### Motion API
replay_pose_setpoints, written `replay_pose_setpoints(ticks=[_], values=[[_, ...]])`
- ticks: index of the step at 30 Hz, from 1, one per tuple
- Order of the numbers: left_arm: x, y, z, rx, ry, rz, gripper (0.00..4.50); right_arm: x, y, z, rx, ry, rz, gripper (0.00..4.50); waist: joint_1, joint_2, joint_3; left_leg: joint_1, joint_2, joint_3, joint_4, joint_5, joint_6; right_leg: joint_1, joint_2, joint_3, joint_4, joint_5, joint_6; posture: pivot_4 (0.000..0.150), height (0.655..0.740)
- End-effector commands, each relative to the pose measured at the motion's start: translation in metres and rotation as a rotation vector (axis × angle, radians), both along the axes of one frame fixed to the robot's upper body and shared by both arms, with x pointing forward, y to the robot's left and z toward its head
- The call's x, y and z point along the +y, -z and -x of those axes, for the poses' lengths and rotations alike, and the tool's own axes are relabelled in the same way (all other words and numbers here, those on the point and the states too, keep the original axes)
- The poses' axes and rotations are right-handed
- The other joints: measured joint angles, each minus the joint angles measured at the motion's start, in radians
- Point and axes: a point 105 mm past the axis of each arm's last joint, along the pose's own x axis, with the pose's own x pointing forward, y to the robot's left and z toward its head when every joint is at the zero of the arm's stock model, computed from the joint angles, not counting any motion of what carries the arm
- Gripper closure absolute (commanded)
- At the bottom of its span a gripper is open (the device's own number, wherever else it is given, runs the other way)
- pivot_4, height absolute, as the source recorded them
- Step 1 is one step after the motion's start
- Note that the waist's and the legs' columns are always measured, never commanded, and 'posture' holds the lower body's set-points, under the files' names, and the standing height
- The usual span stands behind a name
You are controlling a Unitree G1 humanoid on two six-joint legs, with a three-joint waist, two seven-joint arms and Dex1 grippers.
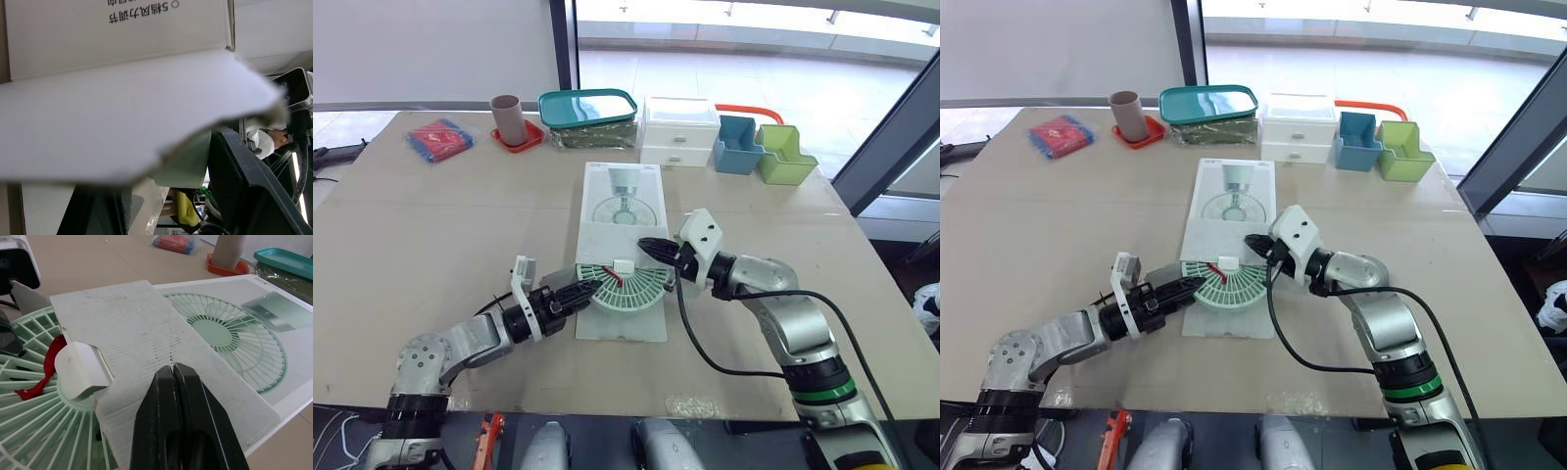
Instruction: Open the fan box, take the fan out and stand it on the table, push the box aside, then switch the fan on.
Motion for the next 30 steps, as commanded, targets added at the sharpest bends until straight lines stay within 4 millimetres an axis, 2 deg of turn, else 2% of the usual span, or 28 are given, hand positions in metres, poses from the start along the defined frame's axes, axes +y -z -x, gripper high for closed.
replay_pose_setpoints(ticks=[1,7,13,18,27,30], values=[[-0.004,-0.012,0.019,-0.004,0.084,0.057,2.84,0.002,0.007,0.003,0.021,-0.005,0.005,4.5,0.0,0.0,0.0,0.0,0.0,0.0,0.0,0.0,0.0,0.0,0.0,0.0,0.0,0.0,0.0,0.15,0.74],[0.001,-0.007,0.038,0.038,0.087,0.05,2.84,0.001,0.008,0.003,0.023,-0.001,0.001,4.5,-0.001,0.0,0.0,0.0,0.0,0.0,-0.001,0.0,0.0,0.0,0.0,0.0,0.0,0.0,0.0,0.15,0.74],[0.004,-0.005,0.048,0.045,0.051,0.05,2.84,0.002,0.008,0.003,0.025,-0.001,0.001,4.5,0.0,0.0,0.0,0.0,0.0,0.0,-0.001,0.0,0.0,0.0,0.0,0.0,0.0,-0.001,0.0,0.15,0.74],[0.002,-0.002,0.07,0.049,0.045,0.059,2.84,0.002,0.009,0.003,0.028,-0.006,0.001,4.5,-0.001,0.0,0.0,0.001,0.001,0.001,-0.001,0.0,0.0,0.0,0.0,0.001,0.0,-0.001,-0.001,0.15,0.74],[0.004,-0.001,0.081,0.058,0.028,0.085,2.84,0.003,0.01,0.003,0.033,-0.013,0.005,4.5,0.002,0.0,0.0,0.001,0.001,0.001,-0.002,0.0,0.0,0.0,0.0,0.0,0.0,-0.004,0.002,0.15,0.74],[0.009,0.002,0.091,0.063,0.075,0.07,2.84,0.002,0.01,0.003,0.033,-0.013,0.005,4.5,0.001,0.0,0.0,0.001,0.001,0.001,-0.002,0.0,0.0,0.0,0.0,0.0,0.0,-0.004,0.002,0.15,0.74]])
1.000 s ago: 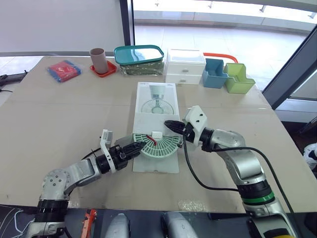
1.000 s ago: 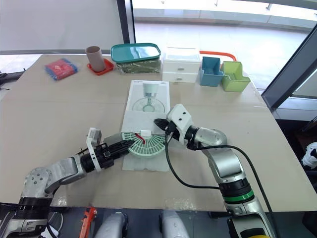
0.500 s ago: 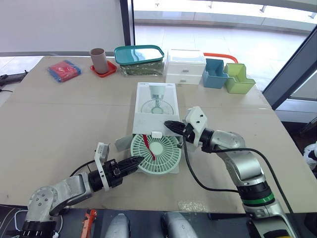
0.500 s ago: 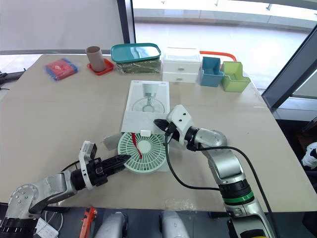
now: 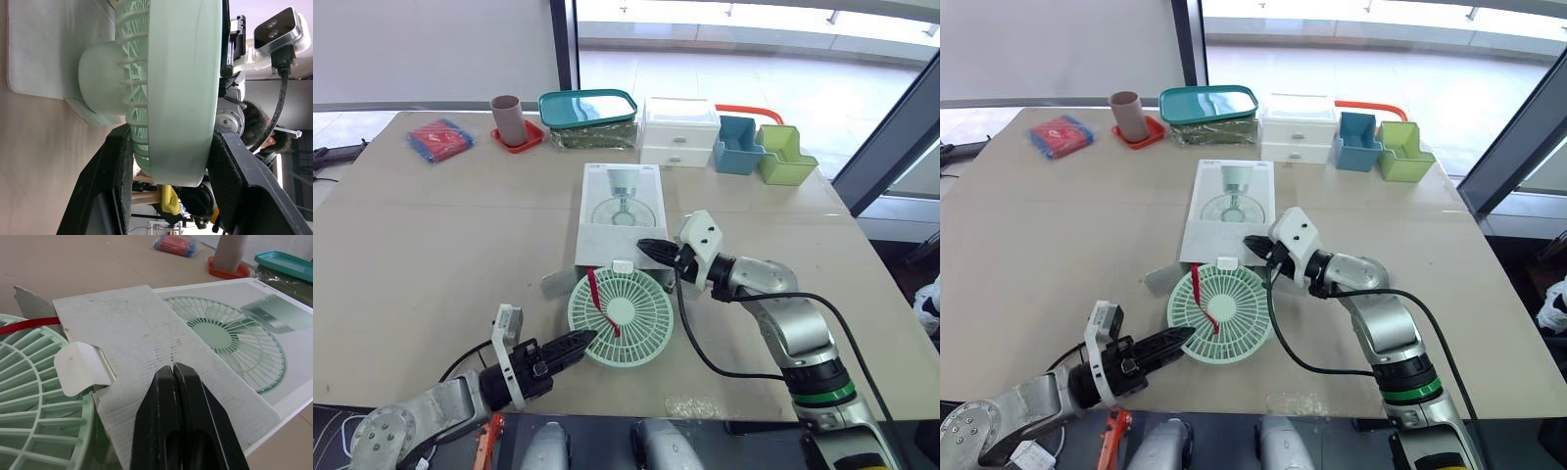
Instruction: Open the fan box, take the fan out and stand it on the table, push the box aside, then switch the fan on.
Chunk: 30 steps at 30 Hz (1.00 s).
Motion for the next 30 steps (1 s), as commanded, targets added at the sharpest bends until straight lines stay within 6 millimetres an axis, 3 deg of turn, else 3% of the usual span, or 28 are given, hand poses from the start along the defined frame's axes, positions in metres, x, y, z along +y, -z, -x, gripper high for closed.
replay_pose_setpoints(ticks=[1,16,17,24,28,30], values=[[0.002,-0.007,0.014,-0.021,0.066,0.032,2.84,0.002,0.008,0.001,0.032,-0.01,0.01,4.5,-0.001,0.0,0.0,0.0,0.0,0.0,0.0,0.0,0.0,0.0,0.0,0.0,0.0,0.0,0.0,0.15,0.74],[0.014,0.007,0.03,0.058,0.104,-0.025,2.84,0.003,0.01,0.003,0.036,-0.016,0.011,4.5,-0.001,0.0,0.0,0.001,0.001,0.001,-0.001,0.0,0.0,0.0,0.0,0.0,0.0,-0.001,0.0,0.15,0.74],[0.016,0.008,0.03,0.055,0.108,-0.043,2.04,0.003,0.01,0.003,0.036,-0.017,0.011,4.5,-0.001,0.0,0.0,0.001,0.001,0.001,-0.001,0.0,0.0,0.0,0.0,0.0,0.0,-0.001,0.0,0.15,0.74],[0.031,-0.003,0.017,-0.021,0.174,-0.089,0.03,0.005,0.009,0.001,0.037,-0.026,0.011,4.5,0.0,0.0,0.0,0.001,0.001,0.001,-0.001,0.0,0.0,-0.001,0.0,-0.001,0.0,-0.002,-0.001,0.15,0.74],[0.034,-0.003,0.015,-0.089,0.225,-0.179,0.03,0.006,0.009,0.001,0.036,-0.031,0.013,4.5,-0.004,0.0,0.0,0.001,0.001,0.001,-0.001,0.0,0.0,-0.001,0.0,-0.001,0.0,-0.002,-0.001,0.15,0.74],[0.041,-0.006,0.009,-0.23,0.246,-0.327,0.03,0.005,0.01,0.002,0.037,-0.032,0.013,4.5,-0.004,0.0,0.0,0.001,0.001,0.001,-0.002,0.0,0.0,-0.001,0.0,-0.001,0.0,-0.002,-0.002,0.15,0.74]])
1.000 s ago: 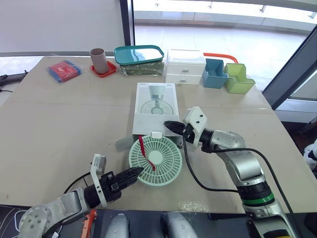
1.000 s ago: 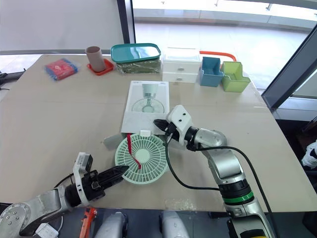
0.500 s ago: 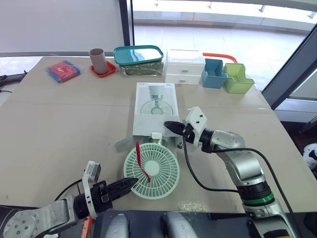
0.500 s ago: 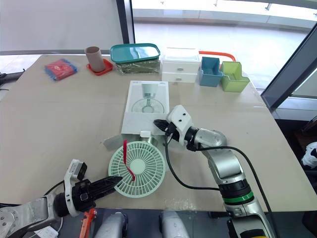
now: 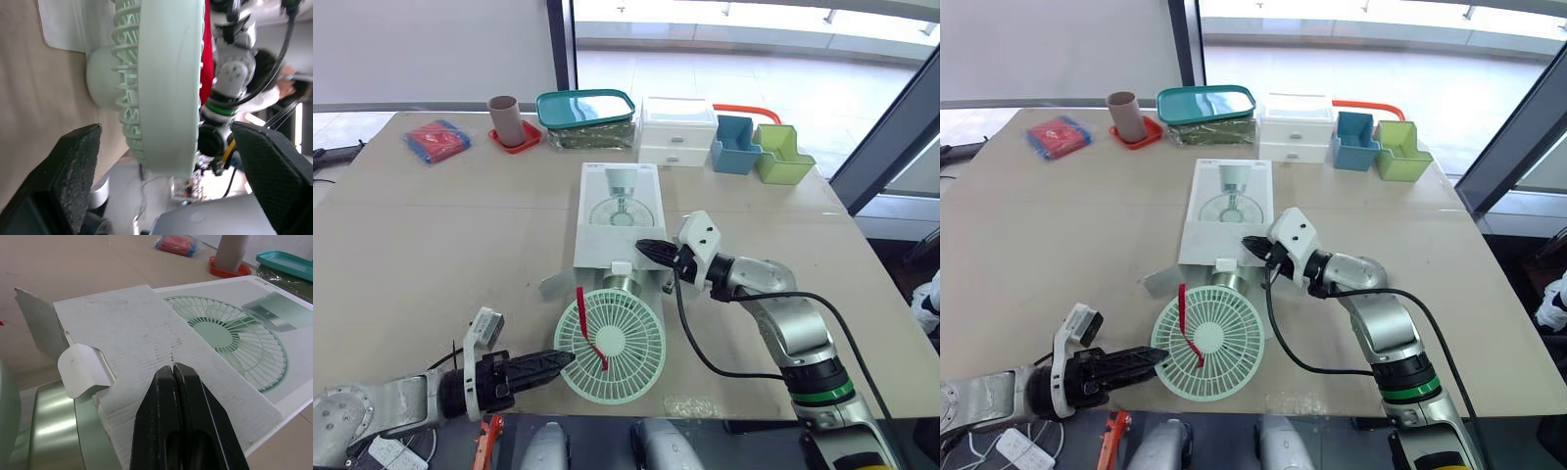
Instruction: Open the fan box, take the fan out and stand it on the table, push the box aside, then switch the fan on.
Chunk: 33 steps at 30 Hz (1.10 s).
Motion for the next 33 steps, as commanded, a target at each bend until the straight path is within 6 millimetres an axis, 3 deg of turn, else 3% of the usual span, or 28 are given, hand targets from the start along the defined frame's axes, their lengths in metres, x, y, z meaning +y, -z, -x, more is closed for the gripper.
replay_pose_setpoints(ticks=[1,10,14,20,25,29,33], values=[[0.012,-0.01,-0.007,-0.277,0.074,-0.214,0.03,0.003,0.01,0.001,0.04,-0.012,0.011,4.5,0.0,0.0,0.0,0.0,0.0,0.0,0.0,0.0,0.0,0.0,0.0,0.0,0.0,0.0,-0.001,0.15,0.74],[0.033,-0.035,-0.02,-0.918,0.158,-0.503,0.03,0.004,0.011,0.001,0.044,-0.029,0.015,4.5,-0.001,0.001,0.0,0.0,0.002,0.002,-0.003,0.0,-0.001,-0.001,0.0,0.0,-0.003,0.0,-0.002,0.15,0.74],[0.032,-0.05,-0.024,-1.077,0.132,-0.503,0.03,0.004,0.012,0.001,0.045,-0.037,0.02,4.5,-0.001,0.0,0.0,0.0,0.002,0.002,-0.003,0.0,-0.001,-0.001,0.0,0.0,-0.005,0.0,-0.001,0.15,0.74],[0.026,-0.059,-0.017,-1.274,0.244,-0.533,0.03,0.006,0.013,0.002,0.049,-0.052,0.027,4.5,-0.002,0.0,0.0,0.0,0.002,0.002,-0.003,-0.001,0.0,0.0,0.0,0.0,-0.005,0.001,0.0,0.15,0.74],[0.032,-0.074,-0.033,-1.619,0.27,-0.637,0.03,0.006,0.015,0.003,0.054,-0.06,0.033,4.5,0.0,0.0,0.0,0.0,0.002,0.002,-0.002,0.0,0.0,0.0,0.0,-0.001,-0.005,0.002,0.0,0.15,0.74],[0.026,-0.074,-0.048,-1.547,0.185,-0.554,0.03,0.009,0.016,0.002,0.053,-0.068,0.033,4.5,-0.003,0.0,0.0,0.0,0.002,0.002,-0.002,0.0,0.001,0.001,0.0,-0.001,-0.006,0.003,0.0,0.15,0.74],[0.014,-0.058,-0.035,-1.44,0.311,-0.471,0.03,0.008,0.016,0.002,0.05,-0.066,0.036,4.5,-0.013,-0.001,0.0,0.0,0.003,0.002,-0.002,-0.001,0.001,0.001,0.0,-0.001,-0.006,0.003,0.001,0.15,0.74]])
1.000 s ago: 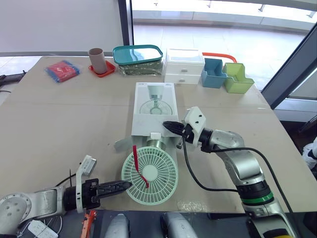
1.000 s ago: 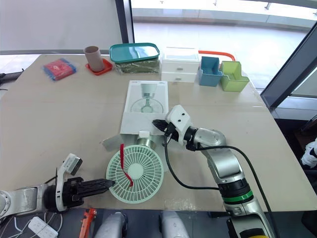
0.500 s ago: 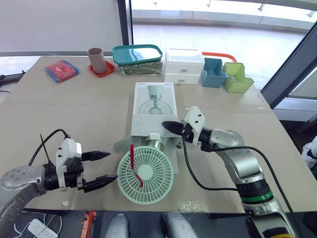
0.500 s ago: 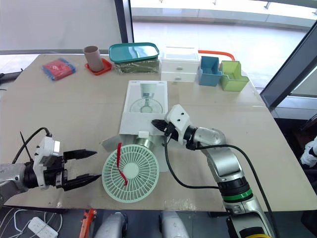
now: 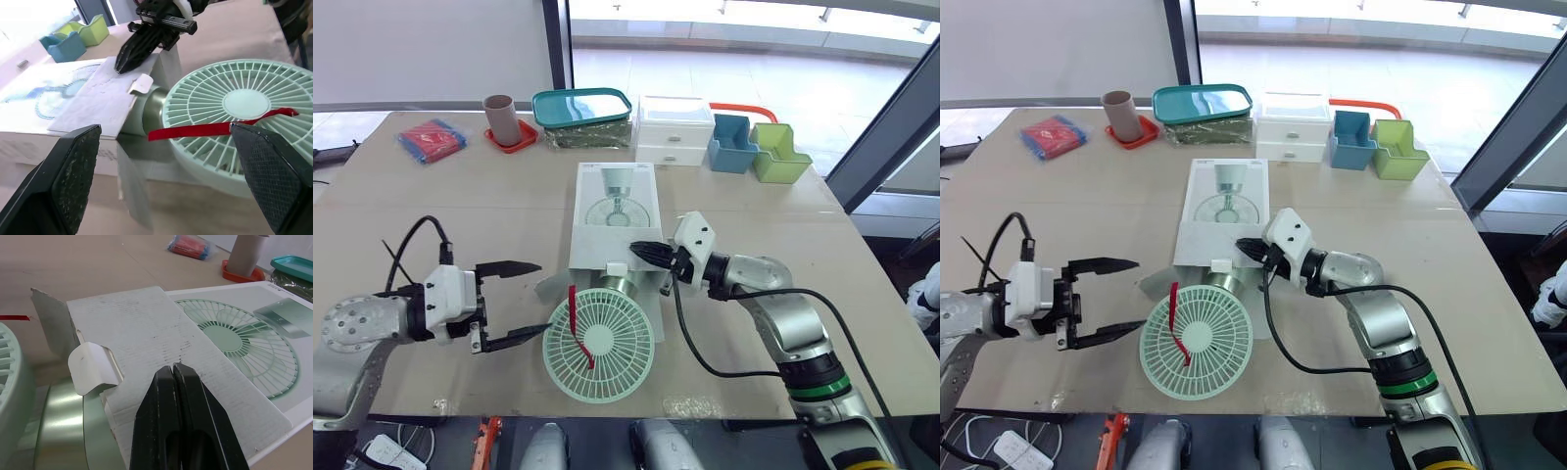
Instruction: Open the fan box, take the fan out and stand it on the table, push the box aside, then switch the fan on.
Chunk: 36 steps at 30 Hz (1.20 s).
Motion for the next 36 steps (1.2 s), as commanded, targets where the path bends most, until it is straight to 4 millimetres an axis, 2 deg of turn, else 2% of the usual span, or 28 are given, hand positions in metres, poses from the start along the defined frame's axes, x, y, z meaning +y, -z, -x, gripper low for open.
replay_pose_setpoints(ticks=[1,6,14,18,21,25,30,33,36], values=[[-0.01,0.008,0.013,0.08,0.094,-0.018,0.03,-0.001,0.015,0.0,0.052,0.003,0.022,4.5,-0.005,0.0,0.0,0.0,0.0,0.0,0.0,0.0,0.0,0.0,0.0,0.0,0.0,0.002,-0.004,0.15,0.74],[-0.009,0.007,0.011,0.106,0.1,-0.013,0.03,-0.004,0.015,0.0,0.052,0.011,0.025,4.5,-0.011,0.0,0.0,0.0,0.0,-0.001,0.0,0.0,0.0,0.0,0.0,0.0,0.0,0.002,-0.004,0.15,0.74],[0.004,-0.003,-0.002,-0.081,0.103,-0.066,0.03,-0.003,0.015,0.0,0.049,0.012,0.023,4.5,-0.012,0.0,0.0,0.0,0.0,-0.001,0.0,0.0,0.0,0.0,0.0,-0.001,0.001,0.002,-0.004,0.15,0.74],[0.031,0.005,-0.009,-0.373,0.153,-0.262,0.03,-0.001,0.016,0.0,0.052,0.007,0.021,4.5,-0.012,0.0,0.0,0.0,0.0,-0.001,0.001,0.0,0.0,0.0,0.0,-0.001,0.001,0.004,-0.006,0.15,0.74],[0.035,0.014,-0.012,-0.53,0.214,-0.343,0.03,-0.001,0.015,-0.001,0.052,0.008,0.018,4.5,-0.012,0.0,0.0,0.0,0.0,-0.001,0.001,0.0,0.0,0.0,0.0,-0.002,0.001,0.004,-0.007,0.15,0.74],[0.031,0.021,-0.011,-0.689,0.286,-0.389,0.03,0.0,0.014,-0.001,0.049,0.0,0.004,4.5,-0.012,0.0,0.0,0.0,-0.001,-0.001,0.001,0.0,0.0,0.001,-0.001,-0.001,0.0,0.004,-0.007,0.15,0.74],[0.019,0.026,-0.006,-0.773,0.337,-0.356,0.03,0.002,0.008,0.001,0.044,-0.019,-0.031,4.5,-0.013,0.0,0.0,0.0,0.0,-0.001,0.001,0.0,0.0,0.0,0.0,-0.001,0.002,0.005,-0.007,0.15,0.74],[0.008,0.032,0.0,-0.824,0.375,-0.334,0.03,-0.001,-0.012,0.014,0.032,-0.107,-0.094,4.5,-0.013,0.0,0.0,0.0,0.0,-0.001,0.002,0.0,0.0,0.0,0.0,-0.001,0.003,0.004,-0.006,0.15,0.74],[0.005,0.033,0.003,-0.867,0.388,-0.326,0.03,-0.006,-0.013,0.019,0.027,-0.14,-0.079,4.5,-0.012,0.0,0.0,-0.002,-0.001,-0.002,0.003,0.0,0.001,0.0,-0.001,-0.001,0.003,0.004,-0.005,0.15,0.74]])
